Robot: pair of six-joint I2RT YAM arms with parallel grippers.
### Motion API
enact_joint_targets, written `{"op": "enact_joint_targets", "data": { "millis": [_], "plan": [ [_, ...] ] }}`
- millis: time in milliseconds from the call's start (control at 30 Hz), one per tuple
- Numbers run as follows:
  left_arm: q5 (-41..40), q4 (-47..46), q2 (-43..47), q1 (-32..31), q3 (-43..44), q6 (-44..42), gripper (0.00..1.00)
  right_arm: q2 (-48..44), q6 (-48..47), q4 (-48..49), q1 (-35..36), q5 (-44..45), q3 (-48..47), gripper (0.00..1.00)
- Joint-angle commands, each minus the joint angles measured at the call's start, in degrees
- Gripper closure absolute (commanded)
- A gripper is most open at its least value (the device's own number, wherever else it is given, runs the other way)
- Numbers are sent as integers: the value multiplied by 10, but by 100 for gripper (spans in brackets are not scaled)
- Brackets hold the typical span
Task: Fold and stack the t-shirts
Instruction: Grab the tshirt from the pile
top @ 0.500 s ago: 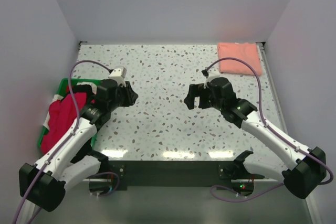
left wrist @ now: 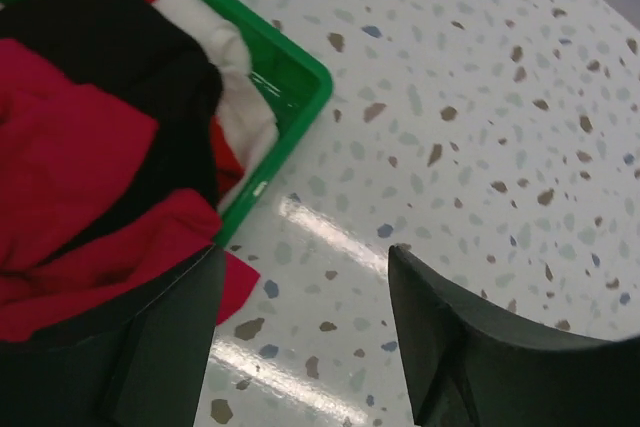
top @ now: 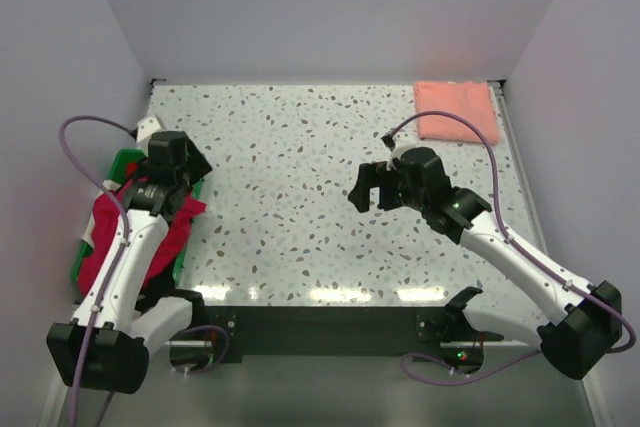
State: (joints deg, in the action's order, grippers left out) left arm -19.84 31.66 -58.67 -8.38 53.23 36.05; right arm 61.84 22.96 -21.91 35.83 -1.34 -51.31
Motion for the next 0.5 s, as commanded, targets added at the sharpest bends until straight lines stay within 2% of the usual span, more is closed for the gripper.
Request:
{"op": "enact_joint_targets", "data": {
  "millis": [0, 33, 100, 200, 467],
  "plan": [
    [-111, 71, 22, 74, 16, 51, 28, -8, 2, 6, 0, -38, -20, 1],
    [-121, 71, 26, 84, 5, 53, 26, -7, 2, 5, -1, -44, -20, 1],
    [-121, 63, 24, 146, -4, 49, 26, -2, 3, 2, -1, -53, -20, 1],
    [-112, 66, 5, 186, -16, 73, 25, 2, 5, 6, -1, -64, -13, 1],
    [-180, 83, -33, 229, -65, 169, 22, 11, 7, 0, -1, -79, -14, 1]
  ]
}}
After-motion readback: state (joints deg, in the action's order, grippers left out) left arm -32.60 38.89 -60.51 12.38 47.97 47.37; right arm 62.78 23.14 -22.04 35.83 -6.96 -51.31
